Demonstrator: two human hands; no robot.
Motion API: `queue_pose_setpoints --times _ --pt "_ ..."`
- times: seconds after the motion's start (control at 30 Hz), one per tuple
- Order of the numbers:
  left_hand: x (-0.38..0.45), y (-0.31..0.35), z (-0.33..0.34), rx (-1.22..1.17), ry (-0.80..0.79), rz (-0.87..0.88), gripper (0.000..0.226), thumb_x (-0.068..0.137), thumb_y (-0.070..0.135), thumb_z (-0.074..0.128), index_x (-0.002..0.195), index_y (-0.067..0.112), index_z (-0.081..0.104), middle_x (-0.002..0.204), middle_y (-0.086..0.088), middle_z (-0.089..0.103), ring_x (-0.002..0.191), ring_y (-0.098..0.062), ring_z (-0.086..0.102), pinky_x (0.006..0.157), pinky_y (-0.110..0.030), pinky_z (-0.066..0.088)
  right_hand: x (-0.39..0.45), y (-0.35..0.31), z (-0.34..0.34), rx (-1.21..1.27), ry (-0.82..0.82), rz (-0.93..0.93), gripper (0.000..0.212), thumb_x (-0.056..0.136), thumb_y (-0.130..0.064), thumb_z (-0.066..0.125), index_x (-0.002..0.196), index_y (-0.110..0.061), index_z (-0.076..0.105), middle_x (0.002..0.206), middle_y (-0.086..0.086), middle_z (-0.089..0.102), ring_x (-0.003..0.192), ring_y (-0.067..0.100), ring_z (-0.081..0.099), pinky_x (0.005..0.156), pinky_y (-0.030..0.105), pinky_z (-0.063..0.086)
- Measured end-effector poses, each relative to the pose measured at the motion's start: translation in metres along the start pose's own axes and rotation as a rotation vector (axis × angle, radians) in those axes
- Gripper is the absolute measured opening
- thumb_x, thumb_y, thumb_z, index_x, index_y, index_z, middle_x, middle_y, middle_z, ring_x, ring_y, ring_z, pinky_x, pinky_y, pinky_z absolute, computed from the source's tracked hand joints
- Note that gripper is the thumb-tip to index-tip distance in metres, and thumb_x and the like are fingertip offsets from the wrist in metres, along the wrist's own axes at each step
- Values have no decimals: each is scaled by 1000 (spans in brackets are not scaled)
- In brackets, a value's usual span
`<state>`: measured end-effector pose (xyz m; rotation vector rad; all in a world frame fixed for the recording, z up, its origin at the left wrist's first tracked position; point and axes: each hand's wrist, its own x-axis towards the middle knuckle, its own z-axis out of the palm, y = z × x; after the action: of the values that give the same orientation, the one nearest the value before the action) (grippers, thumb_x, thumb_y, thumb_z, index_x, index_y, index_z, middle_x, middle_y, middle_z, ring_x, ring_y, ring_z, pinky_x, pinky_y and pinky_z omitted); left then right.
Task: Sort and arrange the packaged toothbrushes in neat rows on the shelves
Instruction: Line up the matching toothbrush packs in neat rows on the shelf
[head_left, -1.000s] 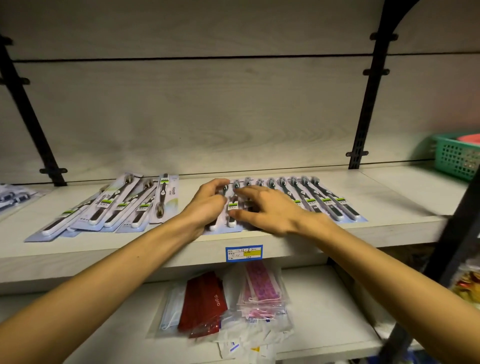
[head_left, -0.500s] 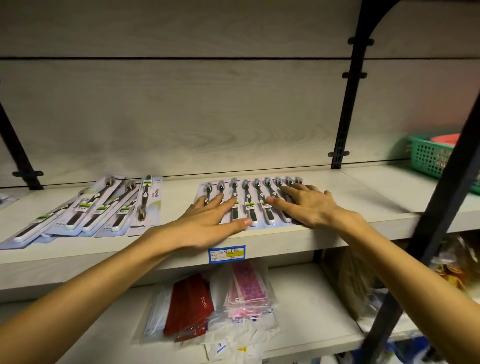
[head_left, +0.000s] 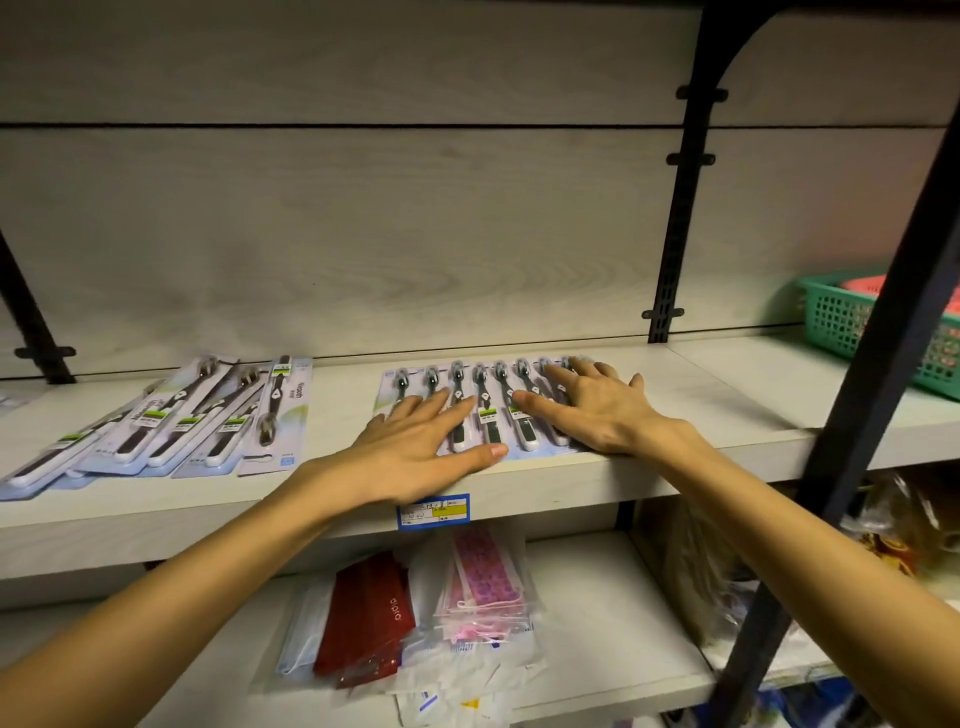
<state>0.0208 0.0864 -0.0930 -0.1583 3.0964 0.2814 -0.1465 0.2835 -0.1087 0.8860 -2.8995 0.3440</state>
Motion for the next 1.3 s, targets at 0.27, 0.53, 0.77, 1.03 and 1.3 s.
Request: queue_pose_setpoints --times 0.27,0.53,0.77,1.03,1.3 --pt "-1 0 11 55 138 69 104 72 97 14 158 38 18 165 11 22 150 -16 23 120 -42 26 -6 -7 -4 -41 -78 -19 106 71 -97 7 154 -36 30 164 -1 26 150 32 25 113 68 18" --pt "1 5 6 110 -32 21 105 71 96 10 158 40 -6 168 11 -3 154 -18 -2 124 -50 10 -11 -6 -5 -61 -115 -30 95 78 -92 9 157 -41 17 167 -4 16 153 30 14 117 63 15" --pt "15 26 5 60 -73 32 110 63 102 10 156 46 -6 168 10 -7 155 -19 -6 123 -52 8 -8 21 -8 -51 -118 -11 95 74 -94 8 155 -46 18 166 -5 17 154 27 13 117 58 15" --pt "44 67 14 8 -62 71 109 52 108 13 150 61 0 168 10 -4 155 -25 -8 123 -54 3 -4 75 -17 -34 -118 52 105 60 -102 2 152 -53 19 166 -7 18 153 26 15 119 58 15" --pt "72 113 25 -12 -44 72 114 46 111 17 148 62 3 168 9 0 155 -30 -3 121 -57 4 -11 122 -30 -53 -85 86 85 78 -92 14 151 -51 29 163 -8 29 150 23 28 117 53 27"
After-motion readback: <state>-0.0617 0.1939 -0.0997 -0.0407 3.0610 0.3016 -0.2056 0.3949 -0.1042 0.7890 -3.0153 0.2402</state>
